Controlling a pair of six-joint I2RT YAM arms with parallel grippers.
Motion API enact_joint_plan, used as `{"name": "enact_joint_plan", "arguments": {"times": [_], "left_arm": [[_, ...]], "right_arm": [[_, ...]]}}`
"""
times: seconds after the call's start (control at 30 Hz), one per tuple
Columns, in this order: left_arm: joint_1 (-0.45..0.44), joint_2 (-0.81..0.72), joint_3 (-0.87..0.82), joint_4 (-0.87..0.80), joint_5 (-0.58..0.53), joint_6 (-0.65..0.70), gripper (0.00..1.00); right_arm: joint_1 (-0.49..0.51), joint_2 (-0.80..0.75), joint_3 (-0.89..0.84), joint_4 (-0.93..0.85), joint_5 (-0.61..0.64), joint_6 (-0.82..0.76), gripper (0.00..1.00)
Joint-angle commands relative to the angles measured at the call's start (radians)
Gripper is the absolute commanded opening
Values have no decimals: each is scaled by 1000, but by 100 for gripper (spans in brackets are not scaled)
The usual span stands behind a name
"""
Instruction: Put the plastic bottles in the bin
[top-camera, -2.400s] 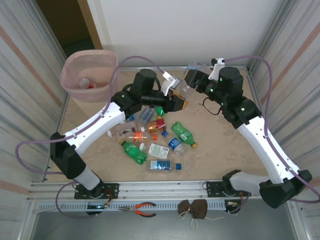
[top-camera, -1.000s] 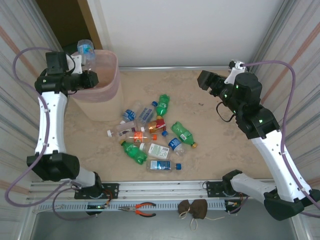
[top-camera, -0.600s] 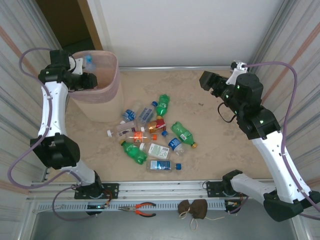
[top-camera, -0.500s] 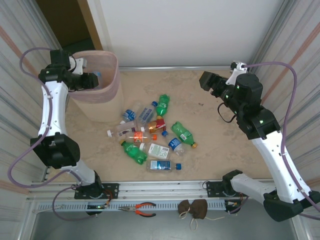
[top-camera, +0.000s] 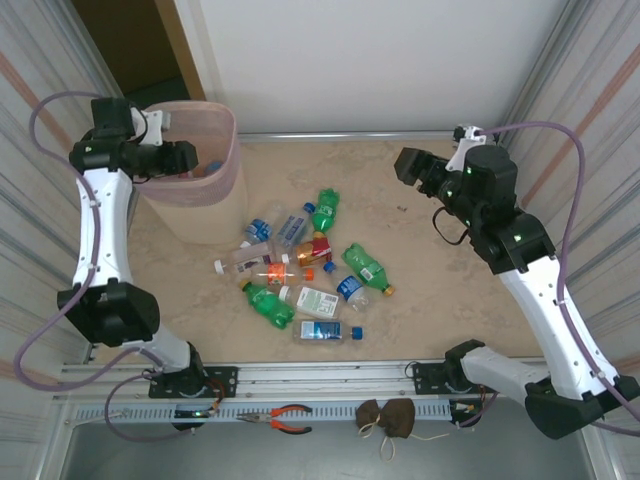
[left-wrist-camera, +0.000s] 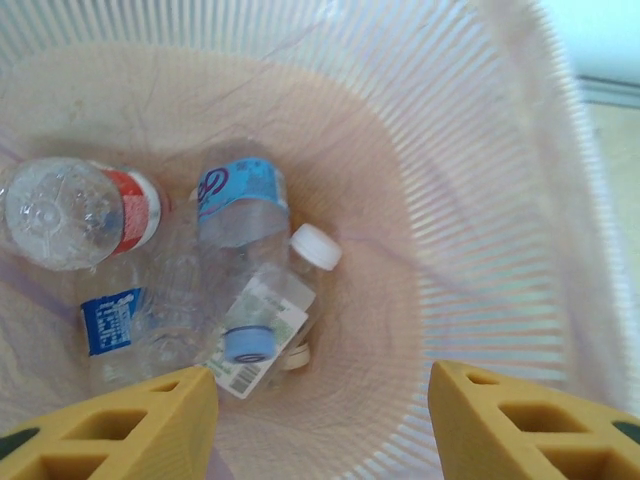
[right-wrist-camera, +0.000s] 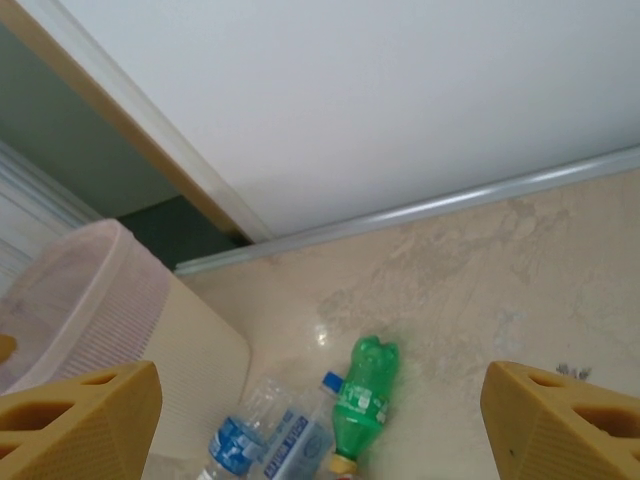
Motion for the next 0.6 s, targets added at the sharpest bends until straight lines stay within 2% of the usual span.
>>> {"name": "enact_joint_plan", "arguments": {"times": [0.0,0.13,0.3,0.43,0.57], "left_arm": [[7,-82,-8,31,96,-30,57],[-27,-145,-34,24,118,-41,56],[-135,-239,-116,-7,85,-57,55],[-259,-319,-217,-21,-4,-120,53],[-373,-404,-359,-15,-90,-261,52]], "right_arm": [[-8,28,-6,-65,-36,-23,81],[-8,37,-33,-87,-38,-27,81],[-18,30,-69,-98,-32,-29,81],[-35,24,-95,-98,-45,-28,81],[-45,18,-116,-99,-55,-28,80]]}}
